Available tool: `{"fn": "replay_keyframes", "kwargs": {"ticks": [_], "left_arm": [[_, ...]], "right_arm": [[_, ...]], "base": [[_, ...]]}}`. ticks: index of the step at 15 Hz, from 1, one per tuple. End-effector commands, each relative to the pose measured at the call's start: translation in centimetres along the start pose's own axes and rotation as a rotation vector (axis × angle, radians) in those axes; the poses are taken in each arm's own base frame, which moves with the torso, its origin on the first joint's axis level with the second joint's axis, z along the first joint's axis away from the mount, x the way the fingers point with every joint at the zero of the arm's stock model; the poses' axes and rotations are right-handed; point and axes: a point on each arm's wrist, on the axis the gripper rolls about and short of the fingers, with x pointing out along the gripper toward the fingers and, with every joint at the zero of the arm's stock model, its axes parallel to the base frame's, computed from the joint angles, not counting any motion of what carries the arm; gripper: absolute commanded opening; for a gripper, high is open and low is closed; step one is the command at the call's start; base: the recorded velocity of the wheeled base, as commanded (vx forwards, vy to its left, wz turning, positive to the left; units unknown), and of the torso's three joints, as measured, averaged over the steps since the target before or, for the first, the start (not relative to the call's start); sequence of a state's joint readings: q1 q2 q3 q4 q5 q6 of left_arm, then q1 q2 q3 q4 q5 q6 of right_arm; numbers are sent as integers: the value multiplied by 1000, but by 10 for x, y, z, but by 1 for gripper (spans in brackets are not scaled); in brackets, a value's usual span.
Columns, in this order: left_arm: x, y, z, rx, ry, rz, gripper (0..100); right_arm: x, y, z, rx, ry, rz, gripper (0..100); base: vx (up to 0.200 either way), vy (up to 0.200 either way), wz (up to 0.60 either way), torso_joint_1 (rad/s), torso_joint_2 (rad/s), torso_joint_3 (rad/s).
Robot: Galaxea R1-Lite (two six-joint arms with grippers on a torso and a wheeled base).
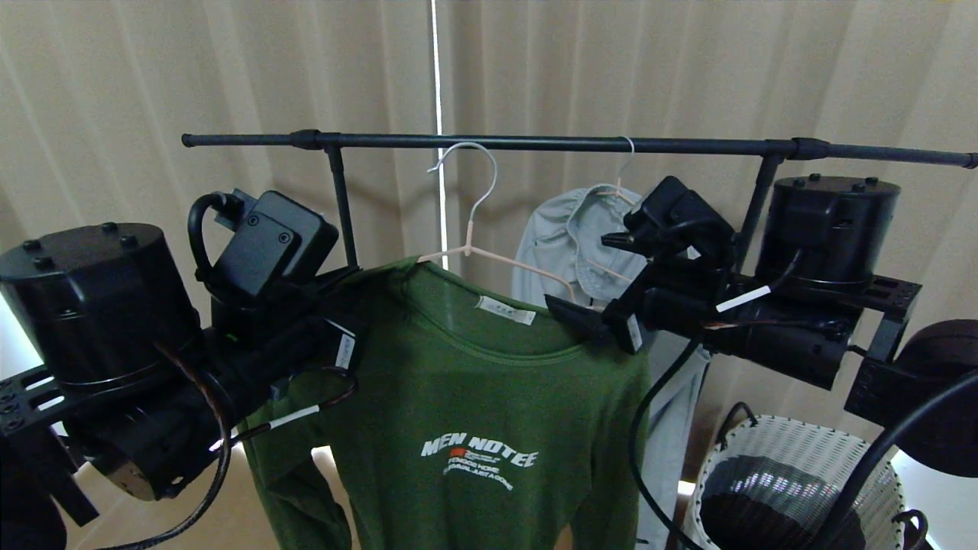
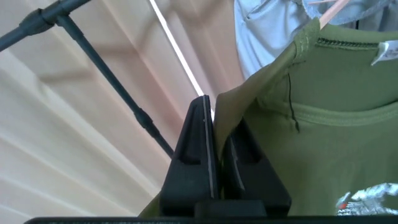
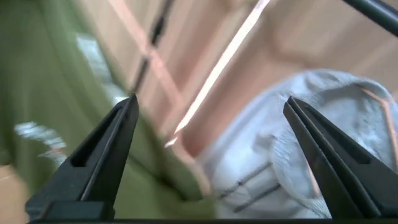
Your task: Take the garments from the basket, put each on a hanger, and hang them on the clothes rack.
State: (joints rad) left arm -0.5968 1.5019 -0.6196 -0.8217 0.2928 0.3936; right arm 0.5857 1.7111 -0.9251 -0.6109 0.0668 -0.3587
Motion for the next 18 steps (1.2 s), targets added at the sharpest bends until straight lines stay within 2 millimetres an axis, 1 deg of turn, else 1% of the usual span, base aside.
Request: {"fn": "replay_keyframes", "kwargs": {"ticks": [1, 3, 4, 7, 8, 18], "left_arm": [[-3, -5, -1, 1, -10, -19, 0], [-3, -6, -2, 0, -15, -22, 0], [-3, -6, 0, -4, -28, -19, 0], [-4, -7, -1, -2, -30, -22, 0], [-4, -8, -1, -2, -32, -24, 0], [-5, -9, 0, 0, -39, -32, 0]], "right_arm": [[11, 2, -6, 1, 21, 9, 100], [15, 4, -7, 0, 25, 12, 100], [17, 8, -5, -3, 18, 25, 100], [17, 11, -4, -4, 15, 34, 100], [17, 11, -4, -4, 15, 34, 0], [13, 11, -3, -4, 6, 32, 0]], "base": [[0, 0, 0, 0, 0, 0], [0, 0, 0, 0, 0, 0], [0, 0, 0, 0, 0, 0], [0, 0, 0, 0, 0, 0], [0, 0, 0, 0, 0, 0], [0, 0, 0, 0, 0, 0]]}}
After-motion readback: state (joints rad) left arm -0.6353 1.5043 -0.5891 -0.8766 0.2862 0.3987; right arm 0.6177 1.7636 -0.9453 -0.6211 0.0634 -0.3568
